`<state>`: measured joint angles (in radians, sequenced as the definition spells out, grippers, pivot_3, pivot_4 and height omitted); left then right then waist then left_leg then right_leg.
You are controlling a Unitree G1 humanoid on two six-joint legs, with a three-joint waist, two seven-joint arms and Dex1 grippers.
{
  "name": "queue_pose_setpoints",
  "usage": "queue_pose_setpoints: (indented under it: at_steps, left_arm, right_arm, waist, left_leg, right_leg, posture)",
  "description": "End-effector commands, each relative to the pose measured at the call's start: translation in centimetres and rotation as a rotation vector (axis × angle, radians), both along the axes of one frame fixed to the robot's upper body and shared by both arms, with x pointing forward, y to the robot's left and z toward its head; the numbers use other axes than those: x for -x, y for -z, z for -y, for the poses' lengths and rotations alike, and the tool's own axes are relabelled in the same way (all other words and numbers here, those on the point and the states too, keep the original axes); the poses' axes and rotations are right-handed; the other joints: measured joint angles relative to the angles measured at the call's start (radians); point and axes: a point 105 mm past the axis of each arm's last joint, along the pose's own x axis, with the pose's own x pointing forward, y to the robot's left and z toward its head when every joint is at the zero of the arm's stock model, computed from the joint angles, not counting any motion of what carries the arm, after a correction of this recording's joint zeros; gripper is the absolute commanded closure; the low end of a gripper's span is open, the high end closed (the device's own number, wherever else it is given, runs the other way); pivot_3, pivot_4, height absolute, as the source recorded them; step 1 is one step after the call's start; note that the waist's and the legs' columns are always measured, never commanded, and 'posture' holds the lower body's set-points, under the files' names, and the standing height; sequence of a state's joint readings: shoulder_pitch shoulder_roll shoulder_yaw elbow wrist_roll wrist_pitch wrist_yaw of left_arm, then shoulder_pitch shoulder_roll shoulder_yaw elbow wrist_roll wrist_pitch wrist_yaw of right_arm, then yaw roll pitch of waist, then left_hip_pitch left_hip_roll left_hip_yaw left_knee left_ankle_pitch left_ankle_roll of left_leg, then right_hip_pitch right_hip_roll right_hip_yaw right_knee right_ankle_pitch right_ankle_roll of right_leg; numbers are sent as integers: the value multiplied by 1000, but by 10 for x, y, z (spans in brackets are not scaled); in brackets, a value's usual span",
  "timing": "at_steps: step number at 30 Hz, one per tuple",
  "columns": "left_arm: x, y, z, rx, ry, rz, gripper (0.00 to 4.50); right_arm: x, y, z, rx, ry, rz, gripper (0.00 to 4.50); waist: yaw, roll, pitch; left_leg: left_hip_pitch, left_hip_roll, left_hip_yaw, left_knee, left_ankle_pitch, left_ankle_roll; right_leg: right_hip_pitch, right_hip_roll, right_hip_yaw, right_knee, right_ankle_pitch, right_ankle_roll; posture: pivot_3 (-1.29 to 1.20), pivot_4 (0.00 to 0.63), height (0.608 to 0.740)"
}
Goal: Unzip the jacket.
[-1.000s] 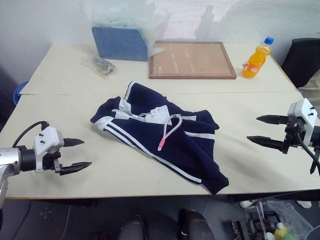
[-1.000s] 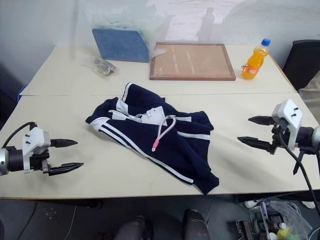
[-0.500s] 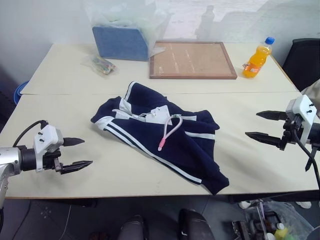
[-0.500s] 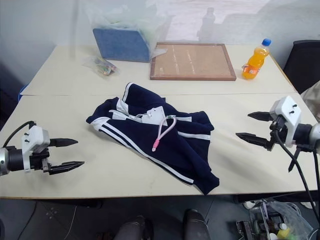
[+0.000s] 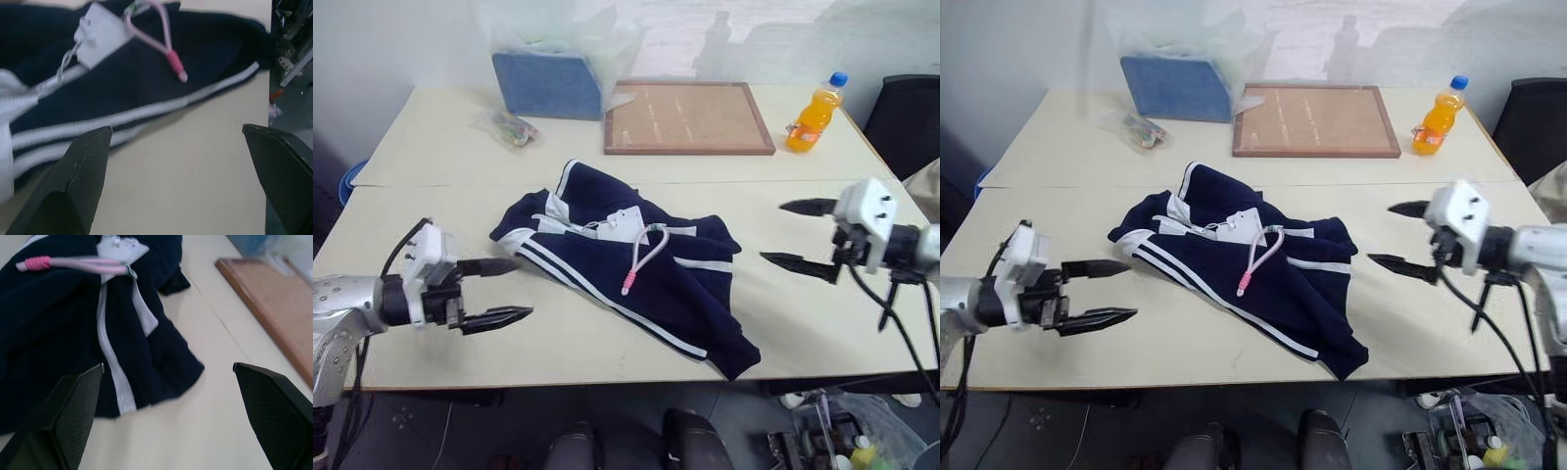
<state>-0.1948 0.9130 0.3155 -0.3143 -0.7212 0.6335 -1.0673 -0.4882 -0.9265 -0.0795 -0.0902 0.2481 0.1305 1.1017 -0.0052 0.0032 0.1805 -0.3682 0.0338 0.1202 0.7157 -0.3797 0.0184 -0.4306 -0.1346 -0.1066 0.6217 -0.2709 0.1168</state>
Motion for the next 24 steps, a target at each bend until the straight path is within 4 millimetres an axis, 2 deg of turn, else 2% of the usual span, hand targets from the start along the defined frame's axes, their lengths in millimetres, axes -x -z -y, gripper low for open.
queue_pose_setpoints:
  at_steps: [1,4,8,13,21,24]
  left_arm:
    - [0,-14,24,32,66,33,0]
    - [-4,-14,37,11,98,53,0]
    - [-7,-15,51,13,139,64,0]
    - [-9,-18,61,32,160,86,0]
    - [-13,-18,67,38,152,105,0]
    - [-15,-17,67,39,147,110,0]
  right_arm:
    - [-8,0,-34,238,-149,265,65]
    - [-17,9,-50,309,-246,348,609]
    - [-31,18,-64,370,-300,419,1906]
    - [-40,20,-81,410,-363,503,1906]
    - [-45,18,-113,351,-419,552,1906]
    - [-43,16,-124,293,-431,555,2494]
  waist:
    - [-2,0,0]
    - [-2,0,0]
    - [-2,0,0]
    - [-11,0,0]
    - [-26,0,0]
    - [-26,0,0]
  left_leg:
    - [0,0,0,0,0,0]
    - [-1,-1,1,-1,0,0]
    - [-2,-1,2,0,0,0]
    - [-2,0,1,1,0,-1]
    - [-2,1,-1,0,1,-1]
    - [-2,1,-2,0,1,-1]
  right_leg:
    - [0,0,0,0,0,0]
    - [0,0,-1,-1,0,0]
    - [0,1,-2,-2,0,0]
    - [1,1,-2,-2,0,0]
    - [1,2,-2,-1,0,0]
    - [1,2,-2,-1,0,0]
  posture:
    - [0,150,740]
    - [0,150,740]
    - [0,150,740]
    - [0,150,740]
    - [0,150,740]
    - [0,150,740]
